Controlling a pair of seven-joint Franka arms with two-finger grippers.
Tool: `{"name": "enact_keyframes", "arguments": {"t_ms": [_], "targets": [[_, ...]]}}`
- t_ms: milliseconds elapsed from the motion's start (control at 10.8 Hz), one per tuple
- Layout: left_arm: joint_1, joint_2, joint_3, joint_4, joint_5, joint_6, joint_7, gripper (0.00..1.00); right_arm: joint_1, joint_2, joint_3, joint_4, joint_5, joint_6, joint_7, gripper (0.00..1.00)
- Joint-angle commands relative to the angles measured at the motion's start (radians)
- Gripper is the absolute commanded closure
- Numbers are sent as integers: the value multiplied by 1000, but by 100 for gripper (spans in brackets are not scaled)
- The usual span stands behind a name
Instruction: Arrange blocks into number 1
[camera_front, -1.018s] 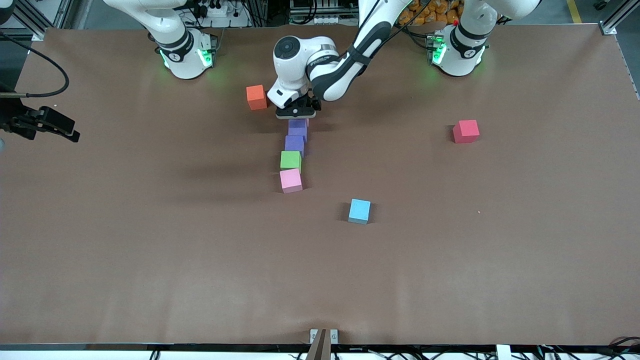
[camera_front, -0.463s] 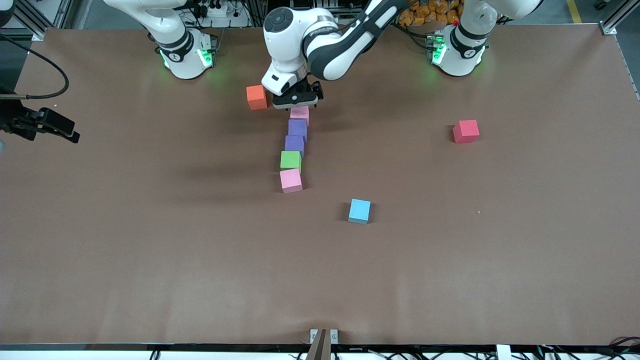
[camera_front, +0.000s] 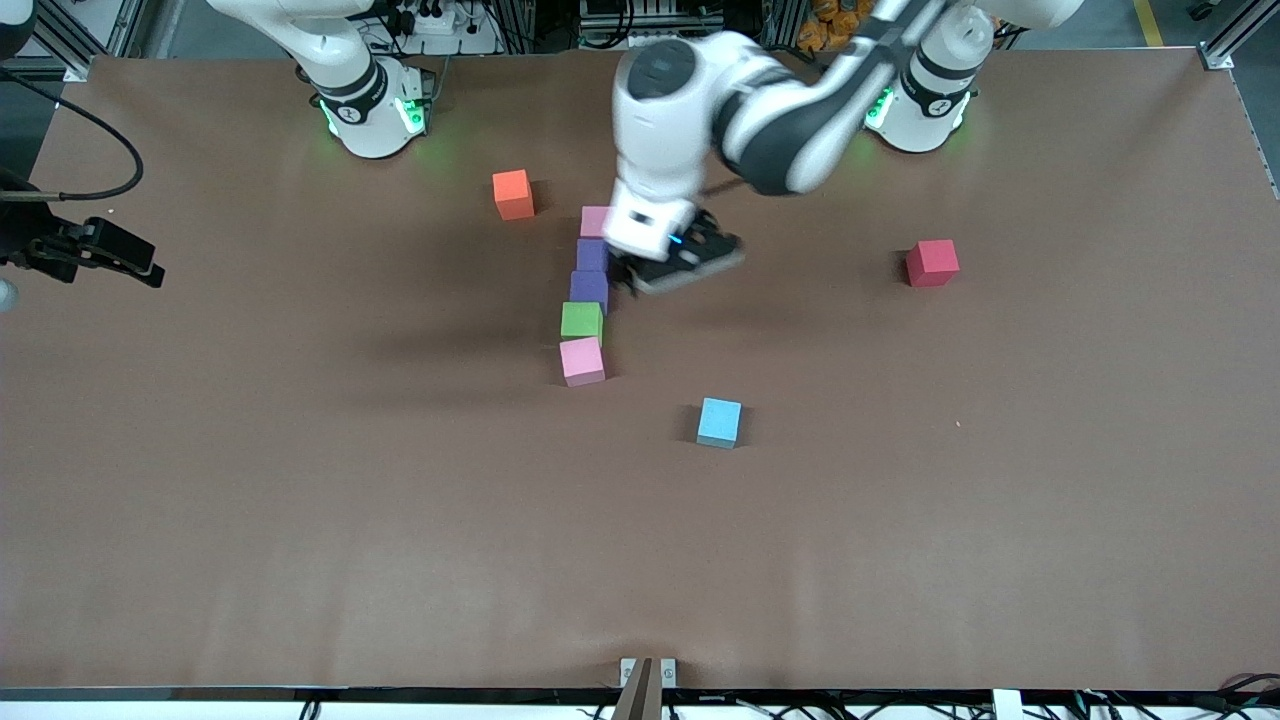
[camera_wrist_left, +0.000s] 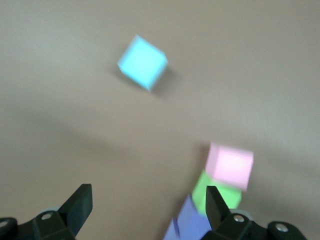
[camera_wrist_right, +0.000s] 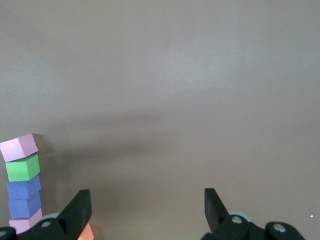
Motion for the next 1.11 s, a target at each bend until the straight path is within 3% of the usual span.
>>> {"name": "enact_keyframes", "arguments": {"t_ms": [0,740,1018], "targets": [[141,-26,-17,12,17,-16,79,0,-19,-1,16,6,-15,-6,-7,0],[452,-113,-23,13,-3,-168,510,0,-24,0,11,6,-16,-7,-9,0],[527,-147,-23,8,-101,-277,759,0,-24,2,11,6,-16,-6,-10,0]]}}
